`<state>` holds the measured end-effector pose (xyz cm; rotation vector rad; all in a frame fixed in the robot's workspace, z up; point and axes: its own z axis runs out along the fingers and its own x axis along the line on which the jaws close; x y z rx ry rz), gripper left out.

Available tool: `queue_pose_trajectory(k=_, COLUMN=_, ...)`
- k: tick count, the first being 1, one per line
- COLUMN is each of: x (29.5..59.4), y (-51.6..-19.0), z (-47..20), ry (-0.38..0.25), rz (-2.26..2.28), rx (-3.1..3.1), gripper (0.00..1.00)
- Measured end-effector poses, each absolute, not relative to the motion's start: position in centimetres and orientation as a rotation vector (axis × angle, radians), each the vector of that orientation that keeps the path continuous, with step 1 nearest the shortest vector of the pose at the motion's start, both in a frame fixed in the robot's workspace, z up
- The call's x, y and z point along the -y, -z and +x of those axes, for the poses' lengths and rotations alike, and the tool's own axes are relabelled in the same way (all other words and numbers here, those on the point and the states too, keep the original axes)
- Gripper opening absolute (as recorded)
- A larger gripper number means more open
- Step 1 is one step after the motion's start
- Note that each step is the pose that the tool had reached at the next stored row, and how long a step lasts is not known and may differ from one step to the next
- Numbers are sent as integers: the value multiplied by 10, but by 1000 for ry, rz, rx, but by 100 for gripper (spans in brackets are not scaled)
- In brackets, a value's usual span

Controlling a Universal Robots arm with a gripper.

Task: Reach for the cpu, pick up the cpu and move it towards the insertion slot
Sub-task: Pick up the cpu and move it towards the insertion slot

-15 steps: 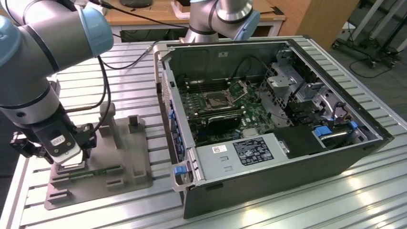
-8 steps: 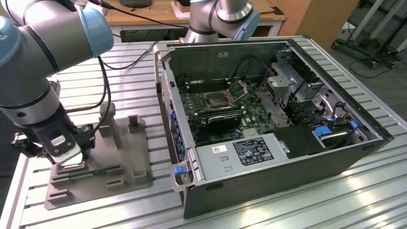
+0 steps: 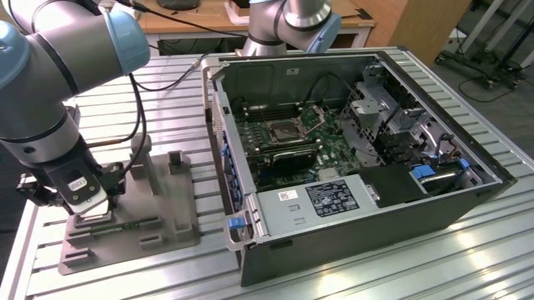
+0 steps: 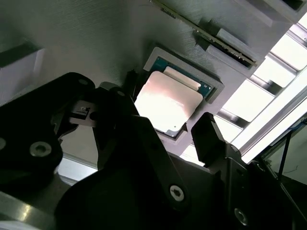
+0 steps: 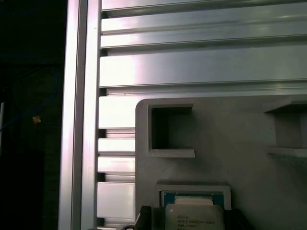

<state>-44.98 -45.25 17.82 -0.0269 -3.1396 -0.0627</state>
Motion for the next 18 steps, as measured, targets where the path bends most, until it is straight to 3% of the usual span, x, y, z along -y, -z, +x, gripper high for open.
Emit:
queue_pose_trajectory(k=5, x=453, y=-178, z=-450, ry=63, rz=-27, rx=3140, gripper=71)
queue_pose_trajectory(k=6, x=453, y=-178, z=-450, ry=63, rz=-27, rx=3140, gripper=64)
queue_pose_trajectory(k=12, x=453, y=-178, z=-449, ry=63, rz=-27, rx=3140, gripper=63)
queue_pose_trajectory(k=13, x=453, y=-178, z=-449, ry=63, rz=-27, rx=3140, gripper=56)
queue_pose_trajectory(k=18, x=453, y=-178, z=-449, ry=62, rz=-27, rx=3140, gripper=55)
